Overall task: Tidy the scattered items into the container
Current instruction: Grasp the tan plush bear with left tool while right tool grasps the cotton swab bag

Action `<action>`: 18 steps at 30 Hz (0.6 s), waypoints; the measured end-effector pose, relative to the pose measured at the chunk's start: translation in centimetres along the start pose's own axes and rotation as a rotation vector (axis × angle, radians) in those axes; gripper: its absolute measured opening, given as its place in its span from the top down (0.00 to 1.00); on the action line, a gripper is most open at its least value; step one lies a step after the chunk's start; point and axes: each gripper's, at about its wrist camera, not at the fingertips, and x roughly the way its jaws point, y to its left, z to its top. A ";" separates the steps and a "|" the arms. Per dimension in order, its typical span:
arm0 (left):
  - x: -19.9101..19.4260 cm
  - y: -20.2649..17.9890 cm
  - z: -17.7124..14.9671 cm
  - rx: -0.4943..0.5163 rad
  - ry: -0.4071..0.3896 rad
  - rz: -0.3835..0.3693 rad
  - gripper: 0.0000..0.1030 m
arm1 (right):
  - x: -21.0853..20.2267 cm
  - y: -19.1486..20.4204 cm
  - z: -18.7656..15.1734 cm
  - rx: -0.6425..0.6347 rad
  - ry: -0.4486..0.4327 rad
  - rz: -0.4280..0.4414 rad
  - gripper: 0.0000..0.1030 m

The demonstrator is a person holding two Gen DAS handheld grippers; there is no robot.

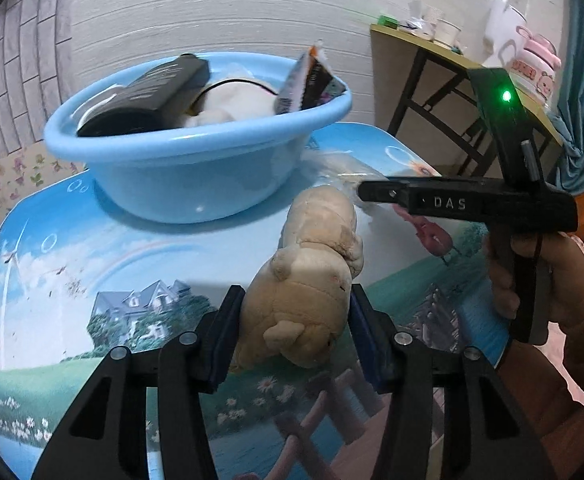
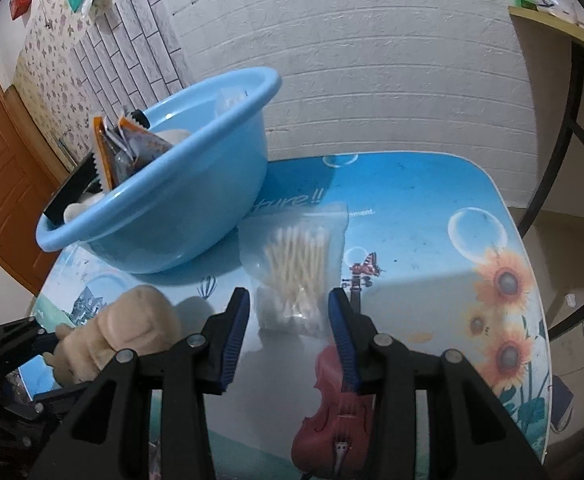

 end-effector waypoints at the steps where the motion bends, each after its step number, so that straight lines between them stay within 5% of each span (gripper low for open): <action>1: -0.1 0.1 -0.1 -0.004 0.000 0.007 0.51 | 0.1 0.1 -0.1 -0.008 0.012 -0.010 0.68; 8: -0.9 0.8 0.1 -0.031 -0.020 0.040 0.51 | -1.0 0.8 -0.9 -0.029 0.024 -0.010 0.83; 18: -3.2 1.8 -1.7 -0.090 -0.034 0.123 0.51 | -4.4 3.9 -3.3 -0.082 0.002 0.036 0.84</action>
